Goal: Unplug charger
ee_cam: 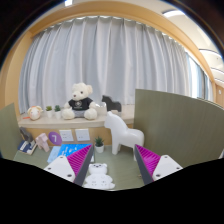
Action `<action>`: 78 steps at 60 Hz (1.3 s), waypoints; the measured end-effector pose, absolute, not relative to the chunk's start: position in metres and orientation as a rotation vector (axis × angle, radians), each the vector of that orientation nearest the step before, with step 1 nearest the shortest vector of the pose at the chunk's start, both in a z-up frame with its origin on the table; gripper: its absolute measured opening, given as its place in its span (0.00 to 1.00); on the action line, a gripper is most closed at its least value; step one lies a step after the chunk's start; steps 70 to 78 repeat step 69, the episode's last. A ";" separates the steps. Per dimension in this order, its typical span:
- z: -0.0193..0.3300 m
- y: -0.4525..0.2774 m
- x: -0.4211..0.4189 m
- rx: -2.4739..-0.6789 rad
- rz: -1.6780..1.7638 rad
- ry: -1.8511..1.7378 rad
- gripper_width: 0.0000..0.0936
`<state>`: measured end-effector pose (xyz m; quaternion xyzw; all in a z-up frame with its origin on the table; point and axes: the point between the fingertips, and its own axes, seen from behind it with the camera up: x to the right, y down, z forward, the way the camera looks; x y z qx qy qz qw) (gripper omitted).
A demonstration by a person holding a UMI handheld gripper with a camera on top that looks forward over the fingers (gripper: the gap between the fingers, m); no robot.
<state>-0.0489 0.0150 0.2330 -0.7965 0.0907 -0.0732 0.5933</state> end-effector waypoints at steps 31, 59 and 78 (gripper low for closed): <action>0.189 -0.131 -0.354 -2.002 0.055 -0.116 0.92; 0.180 -0.164 -0.393 -2.030 0.098 -0.129 0.92; 0.177 -0.165 -0.388 -2.038 0.086 -0.115 0.92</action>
